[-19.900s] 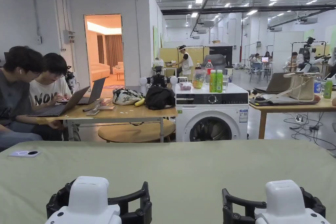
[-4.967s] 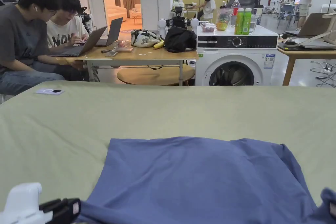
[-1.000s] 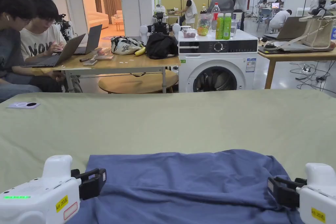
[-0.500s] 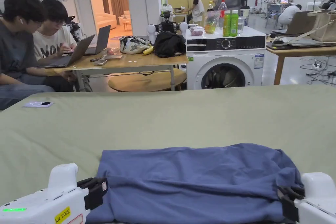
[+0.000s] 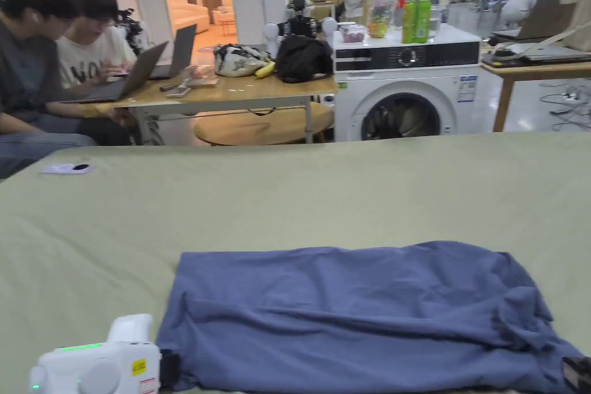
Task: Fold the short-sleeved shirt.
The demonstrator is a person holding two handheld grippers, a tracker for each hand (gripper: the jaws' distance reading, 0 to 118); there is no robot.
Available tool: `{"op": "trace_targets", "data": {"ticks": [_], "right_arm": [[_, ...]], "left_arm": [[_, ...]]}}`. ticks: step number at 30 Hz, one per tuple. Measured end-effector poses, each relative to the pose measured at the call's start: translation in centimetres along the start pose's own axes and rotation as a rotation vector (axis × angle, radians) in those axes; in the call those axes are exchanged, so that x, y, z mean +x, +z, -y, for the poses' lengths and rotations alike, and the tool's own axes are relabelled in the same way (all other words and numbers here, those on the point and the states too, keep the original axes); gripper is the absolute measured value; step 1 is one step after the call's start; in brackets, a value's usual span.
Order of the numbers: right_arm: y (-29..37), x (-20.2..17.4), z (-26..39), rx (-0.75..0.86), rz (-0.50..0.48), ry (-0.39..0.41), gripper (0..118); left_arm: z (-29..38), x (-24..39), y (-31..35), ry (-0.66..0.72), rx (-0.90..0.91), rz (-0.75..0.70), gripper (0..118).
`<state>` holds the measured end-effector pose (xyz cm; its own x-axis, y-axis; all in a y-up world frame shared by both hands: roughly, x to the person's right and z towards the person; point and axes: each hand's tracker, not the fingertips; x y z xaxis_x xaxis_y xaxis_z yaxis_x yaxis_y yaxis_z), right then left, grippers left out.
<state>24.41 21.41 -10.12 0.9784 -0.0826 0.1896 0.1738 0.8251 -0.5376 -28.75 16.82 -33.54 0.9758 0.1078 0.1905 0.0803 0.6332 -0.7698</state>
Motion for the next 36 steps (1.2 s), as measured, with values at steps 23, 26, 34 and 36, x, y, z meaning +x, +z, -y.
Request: {"op": "trace_targets", "data": {"ticks": [23, 26, 34, 36], "right_arm": [[-4.0, 0.4, -3.1, -0.09, 0.144, -0.07, 3], [-1.3, 0.8, -2.5, -0.095, 0.11, -0.077, 3], [4.0, 0.8, 4.8, -0.172, 0.094, -0.04, 3], [3.6, 0.4, 6.2, -0.182, 0.097, -0.024, 4]], "left_arm": [[0.4, -0.4, 8.6, 0.084, 0.17, 0.08, 0], [1.2, -1.0, 12.2, 0.057, 0.208, 0.081, 0], [10.2, -2.0, 15.2, 0.02, 0.109, 0.102, 0], [11.8, -2.1, 14.6, 0.012, 0.09, 0.087, 5]]}}
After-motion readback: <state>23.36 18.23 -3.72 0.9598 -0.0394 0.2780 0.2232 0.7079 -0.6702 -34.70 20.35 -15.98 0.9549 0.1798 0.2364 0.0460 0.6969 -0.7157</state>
